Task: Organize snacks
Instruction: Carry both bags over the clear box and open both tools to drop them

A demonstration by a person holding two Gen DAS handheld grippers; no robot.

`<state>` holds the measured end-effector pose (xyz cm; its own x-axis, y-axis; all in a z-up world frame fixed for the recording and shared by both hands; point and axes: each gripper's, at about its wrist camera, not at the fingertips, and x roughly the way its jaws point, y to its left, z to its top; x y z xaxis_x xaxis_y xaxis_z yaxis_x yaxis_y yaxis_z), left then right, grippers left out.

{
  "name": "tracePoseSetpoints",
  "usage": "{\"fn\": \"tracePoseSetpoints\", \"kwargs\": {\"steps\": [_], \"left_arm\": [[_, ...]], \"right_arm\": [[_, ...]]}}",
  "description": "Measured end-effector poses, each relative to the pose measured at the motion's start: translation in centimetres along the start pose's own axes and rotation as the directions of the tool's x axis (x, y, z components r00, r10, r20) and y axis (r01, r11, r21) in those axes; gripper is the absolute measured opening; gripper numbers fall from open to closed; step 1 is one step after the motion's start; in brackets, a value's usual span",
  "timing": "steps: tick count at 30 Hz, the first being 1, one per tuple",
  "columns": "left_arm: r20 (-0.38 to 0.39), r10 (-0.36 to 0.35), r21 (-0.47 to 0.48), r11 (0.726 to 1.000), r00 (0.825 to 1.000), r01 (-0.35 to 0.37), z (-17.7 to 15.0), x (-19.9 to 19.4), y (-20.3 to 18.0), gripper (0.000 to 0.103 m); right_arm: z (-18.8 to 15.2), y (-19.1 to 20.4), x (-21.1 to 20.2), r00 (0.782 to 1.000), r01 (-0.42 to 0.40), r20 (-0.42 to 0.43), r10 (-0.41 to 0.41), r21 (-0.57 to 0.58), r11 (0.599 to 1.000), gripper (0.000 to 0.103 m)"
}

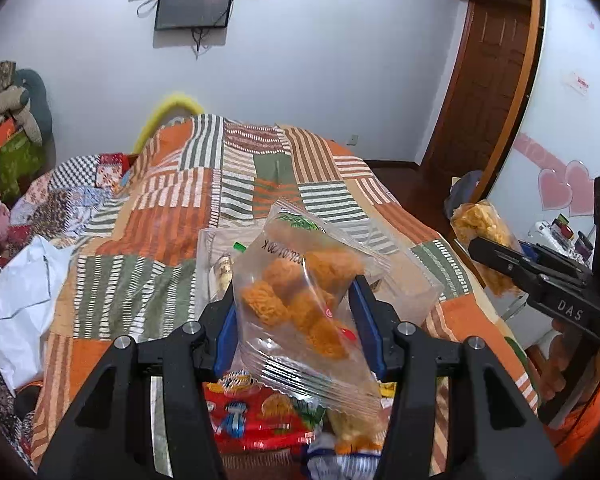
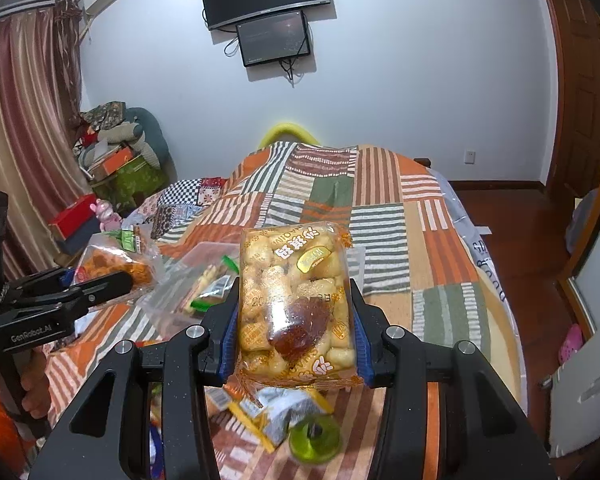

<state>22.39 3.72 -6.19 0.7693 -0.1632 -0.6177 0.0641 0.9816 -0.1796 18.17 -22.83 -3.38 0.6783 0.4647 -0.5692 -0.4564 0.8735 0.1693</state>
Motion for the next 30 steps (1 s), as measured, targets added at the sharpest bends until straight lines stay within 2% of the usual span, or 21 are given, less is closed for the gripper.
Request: {"fn": "tracePoseSetpoints", "kwargs": {"steps": [17, 20, 25, 30], "left_arm": [[-0.096, 0.012, -0.013, 1.0, 0.995, -0.013, 2.2, 7.3, 0.8, 0.051], [-0.125, -0.018, -0.011, 1.0, 0.992, 0.016, 2.1, 8.3, 1.0, 0.051], [-0.163, -0.008, -0.007, 1.0, 0.987, 0.007, 1.7, 9.8, 1.2, 0.052], [-0.197, -0.027, -0.013, 1.0, 0.98, 0.025, 1.3, 10.8, 1.8, 0.052]], "right_arm": [[0.3, -0.6, 6.9, 0.994, 0.02, -0.111, -0.022, -0.022, 1.0, 0.042], [0.2, -0.6, 8.1, 0.989, 0.029, -0.141, -0.033, -0.032, 0.999, 0.042], [0.1, -0.7, 9.7, 0.982, 0.041, -0.18, -0.048, -0.045, 0.998, 0.042], [-0.2, -0.9, 10.7, 0.976, 0.024, -0.215, -0.03, -0.027, 0.999, 0.042]]}}
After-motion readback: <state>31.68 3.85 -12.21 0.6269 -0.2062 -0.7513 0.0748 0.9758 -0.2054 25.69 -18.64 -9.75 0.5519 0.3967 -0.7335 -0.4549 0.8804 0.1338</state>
